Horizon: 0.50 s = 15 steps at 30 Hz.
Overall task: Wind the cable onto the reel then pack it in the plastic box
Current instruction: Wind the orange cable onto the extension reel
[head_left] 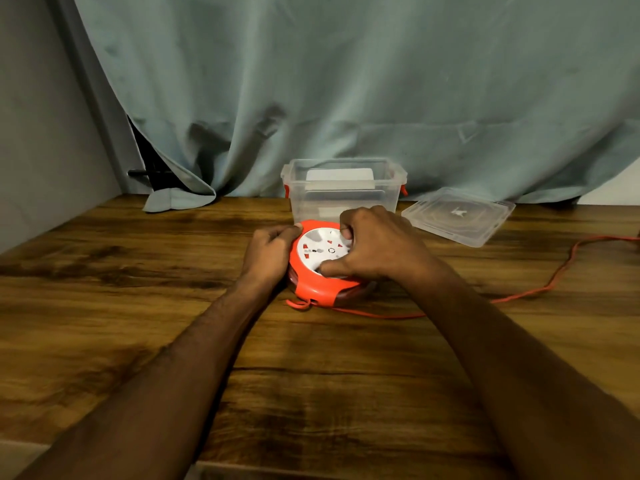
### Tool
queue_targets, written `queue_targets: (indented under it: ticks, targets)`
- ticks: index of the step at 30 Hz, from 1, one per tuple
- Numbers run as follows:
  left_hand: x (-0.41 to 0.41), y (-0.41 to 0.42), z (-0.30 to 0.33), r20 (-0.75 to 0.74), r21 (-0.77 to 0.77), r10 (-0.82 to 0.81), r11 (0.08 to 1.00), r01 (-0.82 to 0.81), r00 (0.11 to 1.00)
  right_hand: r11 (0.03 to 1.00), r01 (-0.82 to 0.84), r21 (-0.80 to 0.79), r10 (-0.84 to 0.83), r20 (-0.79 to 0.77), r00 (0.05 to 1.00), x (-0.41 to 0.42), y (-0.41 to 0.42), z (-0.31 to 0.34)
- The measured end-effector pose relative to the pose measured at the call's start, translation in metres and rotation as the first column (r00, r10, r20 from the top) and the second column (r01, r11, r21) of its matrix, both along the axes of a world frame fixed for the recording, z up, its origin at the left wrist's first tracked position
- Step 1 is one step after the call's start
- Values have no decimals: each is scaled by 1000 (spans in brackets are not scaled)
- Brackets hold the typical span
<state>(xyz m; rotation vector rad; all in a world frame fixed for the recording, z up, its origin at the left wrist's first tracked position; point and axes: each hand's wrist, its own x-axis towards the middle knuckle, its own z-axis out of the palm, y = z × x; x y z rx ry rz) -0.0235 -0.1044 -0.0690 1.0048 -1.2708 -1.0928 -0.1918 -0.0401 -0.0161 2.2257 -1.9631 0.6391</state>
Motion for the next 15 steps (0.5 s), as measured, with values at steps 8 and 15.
queue_targets:
  ticks: [8,15]
  targets:
    - [1,2,1,14,12,-5,1000,5,1000,980,188,-72,-173,175,969,21,-5,-13]
    - [1,3,2,16,-6,-2,1000,2,1000,971,232,-55,-211,253,944,32,-6,-19]
